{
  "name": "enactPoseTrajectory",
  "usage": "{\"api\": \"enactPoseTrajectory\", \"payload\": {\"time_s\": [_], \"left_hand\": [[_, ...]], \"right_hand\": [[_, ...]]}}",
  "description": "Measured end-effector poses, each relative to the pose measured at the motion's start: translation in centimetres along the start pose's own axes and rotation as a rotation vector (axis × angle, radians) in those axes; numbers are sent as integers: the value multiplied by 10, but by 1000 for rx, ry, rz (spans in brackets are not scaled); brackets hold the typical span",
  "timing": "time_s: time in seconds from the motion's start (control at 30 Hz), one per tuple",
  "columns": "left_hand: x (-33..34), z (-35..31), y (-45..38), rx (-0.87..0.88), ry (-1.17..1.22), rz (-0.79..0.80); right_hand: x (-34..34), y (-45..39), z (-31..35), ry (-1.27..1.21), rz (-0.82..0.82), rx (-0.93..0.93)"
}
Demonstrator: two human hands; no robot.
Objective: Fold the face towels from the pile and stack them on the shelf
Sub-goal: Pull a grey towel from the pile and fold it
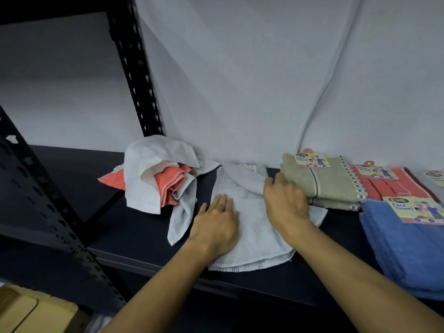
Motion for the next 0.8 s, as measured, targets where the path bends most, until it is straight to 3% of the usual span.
{"api": "enactPoseTrajectory", "payload": {"time_s": [0.27,0.4,0.5,0.6,0.8], "left_hand": [[1,1,-2,9,13,-27],[-29,-1,3,56,46,-268],[-54,-8,30,88,165,-436],[-70,-14,74,179,186,-538],[-57,-2,127,265,199,-499]], "right_hand": [[-8,20,-21,-208,2,65],[-30,57,-87,-472,-242,381],[5,72,-127,-404,-43,560],[37,74,-125,-598,152,612],[48,69,-128,-913,124,812]]}}
Point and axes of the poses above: each hand's wrist, its own y-axis away from the middle knuckle, its own x-axis out of the palm, z = x × y, the point moved 9 cm from there along -y, towards the middle knuckle, and after that the axes turned 11 degrees about -z, right-handed, at the moved point
